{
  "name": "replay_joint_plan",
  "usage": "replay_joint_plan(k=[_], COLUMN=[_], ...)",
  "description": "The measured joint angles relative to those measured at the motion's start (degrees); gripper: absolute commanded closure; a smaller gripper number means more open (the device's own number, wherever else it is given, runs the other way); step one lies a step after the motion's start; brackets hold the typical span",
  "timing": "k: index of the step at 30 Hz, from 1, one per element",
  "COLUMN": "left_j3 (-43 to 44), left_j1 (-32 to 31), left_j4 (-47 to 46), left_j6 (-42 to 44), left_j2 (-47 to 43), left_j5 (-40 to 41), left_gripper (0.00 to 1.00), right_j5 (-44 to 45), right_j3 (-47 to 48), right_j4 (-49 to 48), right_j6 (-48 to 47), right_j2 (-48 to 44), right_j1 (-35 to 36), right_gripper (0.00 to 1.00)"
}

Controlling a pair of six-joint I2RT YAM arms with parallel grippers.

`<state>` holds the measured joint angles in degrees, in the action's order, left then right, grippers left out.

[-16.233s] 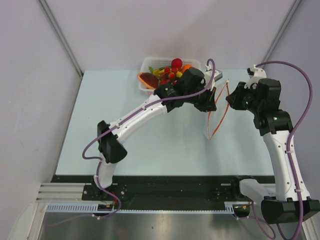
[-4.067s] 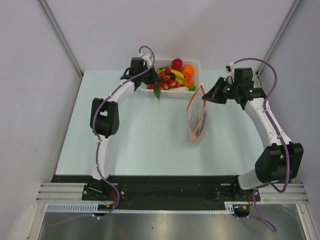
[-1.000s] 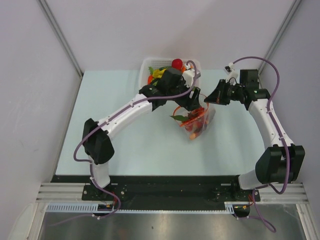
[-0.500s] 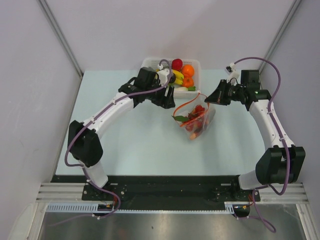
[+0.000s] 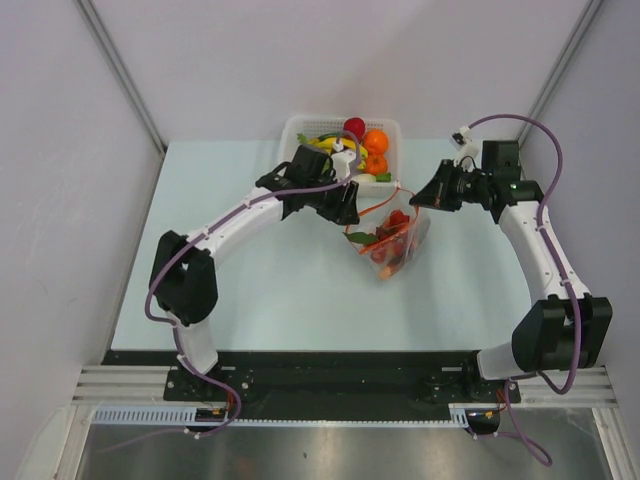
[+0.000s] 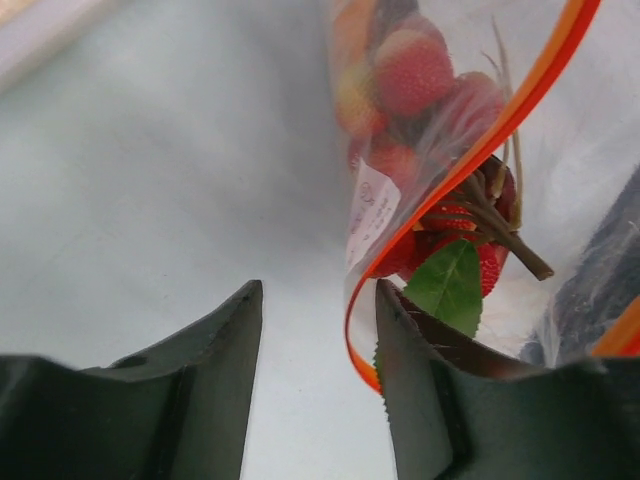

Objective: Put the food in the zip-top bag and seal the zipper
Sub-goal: Place the fake fruit in the zipper food storage bag, then adjust the zipper food storage bag at the center of the board.

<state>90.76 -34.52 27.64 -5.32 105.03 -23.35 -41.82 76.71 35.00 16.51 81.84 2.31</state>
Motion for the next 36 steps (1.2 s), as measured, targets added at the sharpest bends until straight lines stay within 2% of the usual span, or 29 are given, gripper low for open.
replay_joint_plan(k=[2, 3, 5, 6, 11, 15, 19, 23, 26, 31, 33, 34, 35, 36], left_j3=[-0.09, -0.28, -0.81, -1.09, -0.76, 6.12, 12.26, 17.84, 19.69, 20.72, 19.58, 17.81, 17.44, 17.00], left_j1=[-0.48, -0.68, -0.87, -1.07, -1.68, -3.34, -5.70, -6.88, -6.51, -4.79, -3.67, -3.06, -2.51, -1.77], left_j4=[-0.07, -0.13, -0.33, -0.37, 1.51, 7.52, 10.27, 11.89, 13.25, 16.90, 18.05, 18.34, 18.58, 18.27], left_j6=[0.26, 0.44, 0.76, 1.11, 1.38, 2.03, 2.82, 2.80, 2.82, 2.93, 2.91, 2.89, 2.93, 2.91], left_j2=[0.13, 0.13, 0.13, 0.13, -0.87, -2.21, -6.64, -9.42, -7.39, 3.39, 6.25, 6.45, 6.43, 6.16], left_j5=[-0.66, -1.07, -1.66, -2.03, -3.45, -5.90, -8.39, -9.44, -7.72, -4.79, -4.72, -4.79, -4.87, -5.38], left_gripper=[0.75, 0.88, 0.98, 1.00, 1.00, 1.00, 1.00, 1.00, 1.00, 1.00, 0.95, 0.83, 0.75, 0.57], right_j5=[0.26, 0.42, 0.68, 0.85, 1.49, 1.79, 1.66, 1.49, 1.97, 4.42, 4.85, 4.92, 4.87, 4.87], right_j3=[-0.04, -0.24, -0.96, -1.29, -2.01, -1.77, 1.11, 2.43, 0.72, -3.23, -3.26, -3.23, -3.13, -2.99], right_j4=[0.09, 0.02, 0.07, 0.11, 0.83, 4.42, 8.68, 8.98, 8.55, 8.04, 7.89, 7.89, 7.80, 7.69], right_j6=[0.00, 0.00, 0.02, 0.04, 0.15, 0.13, 0.48, 1.73, 1.99, 2.47, 2.54, 2.51, 2.49, 2.49], right_j2=[-0.24, -0.46, -1.20, -1.51, -2.89, -5.77, -10.54, -14.40, -13.79, -7.19, -5.88, -5.90, -6.21, -6.47], right_j1=[0.00, 0.00, 0.00, 0.02, 0.33, 0.44, 1.03, 2.62, 3.30, 2.71, 2.64, 2.56, 2.54, 2.54], right_gripper=[1.00, 1.00, 1.00, 1.00, 1.00, 1.00, 1.00, 1.00, 1.00, 1.00, 1.00, 1.00, 1.00, 1.00])
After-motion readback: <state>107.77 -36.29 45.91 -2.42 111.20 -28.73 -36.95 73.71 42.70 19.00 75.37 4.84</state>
